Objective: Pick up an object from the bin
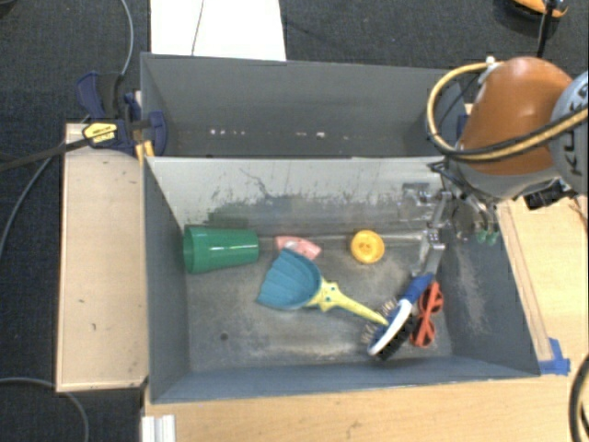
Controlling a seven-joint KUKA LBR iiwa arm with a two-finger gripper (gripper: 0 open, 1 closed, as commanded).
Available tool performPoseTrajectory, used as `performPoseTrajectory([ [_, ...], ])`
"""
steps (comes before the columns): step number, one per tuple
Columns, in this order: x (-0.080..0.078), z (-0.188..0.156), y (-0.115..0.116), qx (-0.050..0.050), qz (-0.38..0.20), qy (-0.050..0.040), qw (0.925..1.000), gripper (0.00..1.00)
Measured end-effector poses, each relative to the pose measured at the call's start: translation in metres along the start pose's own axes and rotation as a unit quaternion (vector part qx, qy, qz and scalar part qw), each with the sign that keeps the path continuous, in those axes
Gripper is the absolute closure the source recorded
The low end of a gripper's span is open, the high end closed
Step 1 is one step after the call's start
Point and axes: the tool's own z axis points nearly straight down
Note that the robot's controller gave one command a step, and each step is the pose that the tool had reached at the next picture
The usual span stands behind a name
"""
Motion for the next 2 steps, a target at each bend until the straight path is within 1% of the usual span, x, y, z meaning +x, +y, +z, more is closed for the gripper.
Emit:
performPoseTrajectory([
  [1,-0.001,-0.005,0.0,0.001,-0.001,-0.0041,1.0,0.0],
  [2,0.005,0.032,-0.006,0.001,-0.053,-0.0053,0.9986,0.0],
])
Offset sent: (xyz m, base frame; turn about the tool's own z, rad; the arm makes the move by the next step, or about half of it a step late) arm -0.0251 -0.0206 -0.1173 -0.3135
